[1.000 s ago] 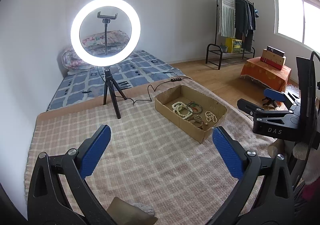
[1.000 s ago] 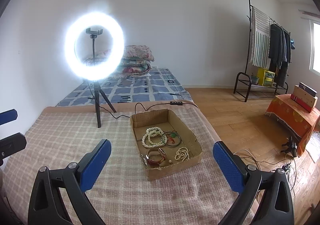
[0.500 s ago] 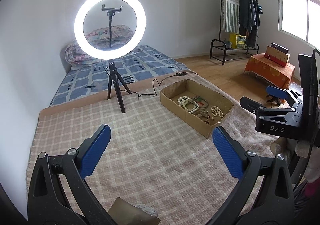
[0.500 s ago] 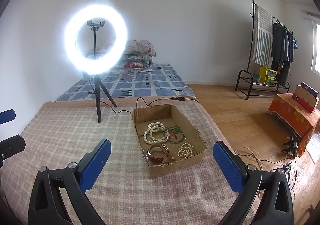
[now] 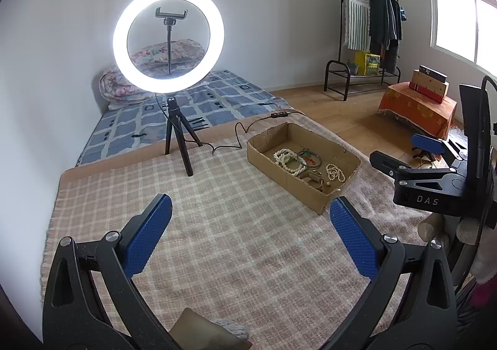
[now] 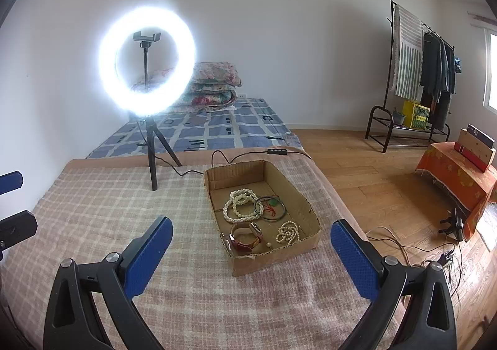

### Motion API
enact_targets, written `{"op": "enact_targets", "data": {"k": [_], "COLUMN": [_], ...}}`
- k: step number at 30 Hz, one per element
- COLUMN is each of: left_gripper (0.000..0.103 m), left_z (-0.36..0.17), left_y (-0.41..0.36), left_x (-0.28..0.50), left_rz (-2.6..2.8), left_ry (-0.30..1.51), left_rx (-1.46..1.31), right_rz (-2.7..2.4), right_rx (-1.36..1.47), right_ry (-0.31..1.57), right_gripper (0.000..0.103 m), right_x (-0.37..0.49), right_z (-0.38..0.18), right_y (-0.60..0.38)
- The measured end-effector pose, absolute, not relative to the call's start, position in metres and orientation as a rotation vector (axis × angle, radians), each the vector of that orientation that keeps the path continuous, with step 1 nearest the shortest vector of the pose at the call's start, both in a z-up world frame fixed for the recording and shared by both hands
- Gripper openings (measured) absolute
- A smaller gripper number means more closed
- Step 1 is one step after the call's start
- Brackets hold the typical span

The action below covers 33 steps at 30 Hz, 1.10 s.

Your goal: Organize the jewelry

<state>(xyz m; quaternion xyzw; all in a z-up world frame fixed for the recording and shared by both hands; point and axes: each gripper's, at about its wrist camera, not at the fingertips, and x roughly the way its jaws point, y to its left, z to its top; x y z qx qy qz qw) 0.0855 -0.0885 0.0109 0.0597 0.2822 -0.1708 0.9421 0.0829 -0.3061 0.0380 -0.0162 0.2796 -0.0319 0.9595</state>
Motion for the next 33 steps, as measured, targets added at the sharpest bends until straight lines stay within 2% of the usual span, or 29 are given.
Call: {"op": "enact_targets", "data": {"k": [33], "left_gripper": [0.103], "left_z": [0.0037], "left_y": [-0.0914], "left_x": [0.089], "left_rz": [-0.355], "left_ry": [0.596], "left_rx": [0.124], "right_rz": [-0.061], "right_rx": [-0.044], "right_ry": [0.587], "right_gripper": [0.103], "right_x": [0.0826], "right_z": [0.0315], "right_y": [-0.3032]}}
